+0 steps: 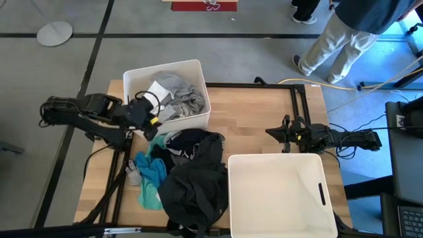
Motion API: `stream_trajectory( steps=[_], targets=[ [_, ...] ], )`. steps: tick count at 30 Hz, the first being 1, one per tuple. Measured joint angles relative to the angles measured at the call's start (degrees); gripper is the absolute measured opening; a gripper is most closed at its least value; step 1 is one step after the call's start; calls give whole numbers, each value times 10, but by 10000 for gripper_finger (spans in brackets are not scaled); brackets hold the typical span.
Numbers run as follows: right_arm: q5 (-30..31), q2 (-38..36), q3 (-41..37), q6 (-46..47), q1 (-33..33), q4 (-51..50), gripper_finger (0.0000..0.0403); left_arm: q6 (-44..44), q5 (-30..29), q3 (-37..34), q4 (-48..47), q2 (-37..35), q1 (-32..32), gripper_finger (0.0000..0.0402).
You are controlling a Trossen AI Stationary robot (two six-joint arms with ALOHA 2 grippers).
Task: Sort clothes
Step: Put the gray socks into the top left laundry bin
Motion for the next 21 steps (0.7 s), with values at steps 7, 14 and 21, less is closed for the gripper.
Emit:
stream_trajectory(
  steps=[7, 14, 21],
  targets=[
    [0, 0, 0, -1, 0, 0, 3, -142, 131, -41, -1, 13, -69, 200],
    [0, 0, 0, -2, 0, 0, 3, -198, 64, -117, -91, 41, -83, 200],
    [0, 0, 0, -3, 0, 0, 3, -203, -98, -120, -95, 46, -70, 200]
  ],
)
